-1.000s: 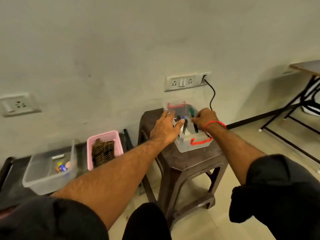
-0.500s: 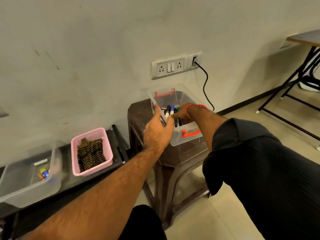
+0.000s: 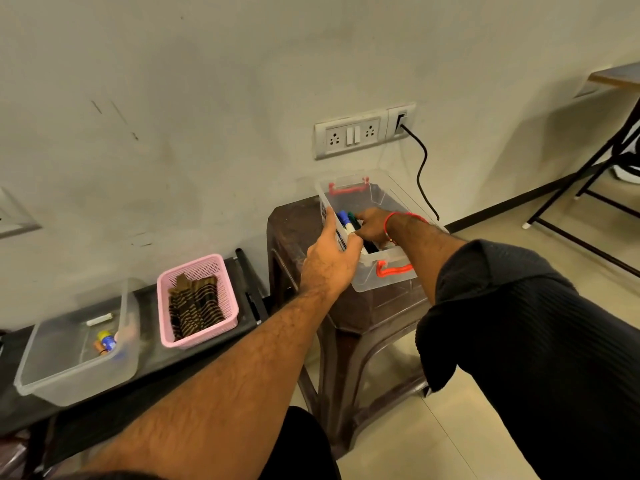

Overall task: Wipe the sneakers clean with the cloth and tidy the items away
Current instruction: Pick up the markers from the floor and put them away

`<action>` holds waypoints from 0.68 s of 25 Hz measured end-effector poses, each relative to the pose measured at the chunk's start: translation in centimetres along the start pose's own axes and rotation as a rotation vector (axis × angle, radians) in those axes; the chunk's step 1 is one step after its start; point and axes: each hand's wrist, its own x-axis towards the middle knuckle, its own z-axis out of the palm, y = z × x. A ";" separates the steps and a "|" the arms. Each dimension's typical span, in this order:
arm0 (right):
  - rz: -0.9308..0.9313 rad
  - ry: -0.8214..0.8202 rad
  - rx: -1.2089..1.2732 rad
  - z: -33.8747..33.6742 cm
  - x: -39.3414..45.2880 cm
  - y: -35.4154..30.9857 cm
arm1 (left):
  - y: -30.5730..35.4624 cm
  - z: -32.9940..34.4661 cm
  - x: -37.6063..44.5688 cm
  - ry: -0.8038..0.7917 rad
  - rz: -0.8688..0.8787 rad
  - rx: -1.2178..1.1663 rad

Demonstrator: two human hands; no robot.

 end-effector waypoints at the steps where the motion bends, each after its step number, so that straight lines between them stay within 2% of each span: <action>1: -0.031 0.066 -0.042 -0.2 -0.4 0.1 | 0.1 0.0 0.0 -0.016 -0.003 0.002; 4: -0.118 0.250 -0.122 -1.5 -1.9 0.7 | 0.3 -0.2 -0.2 -0.047 -0.013 0.016; 7: -0.177 0.368 -0.115 -3.0 -4.3 1.3 | 0.5 -0.2 0.1 -0.064 -0.021 0.038; 10: -0.185 0.688 -0.204 -2.9 -7.9 2.5 | 0.8 -0.2 -0.5 0.015 0.088 0.020; 12: -0.063 0.868 -0.127 -1.4 -10.6 4.0 | 0.6 -0.1 -1.0 0.031 0.142 0.019; 14: 0.103 0.792 0.191 0.3 -12.9 4.4 | 0.1 0.1 -1.7 -0.021 0.159 0.068; 15: 0.141 0.716 0.357 0.9 -13.4 4.3 | -0.2 0.4 -2.0 -0.030 0.160 0.071; 17: 0.147 0.653 0.512 1.6 -13.6 4.1 | -0.4 0.7 -2.5 -0.018 0.147 0.035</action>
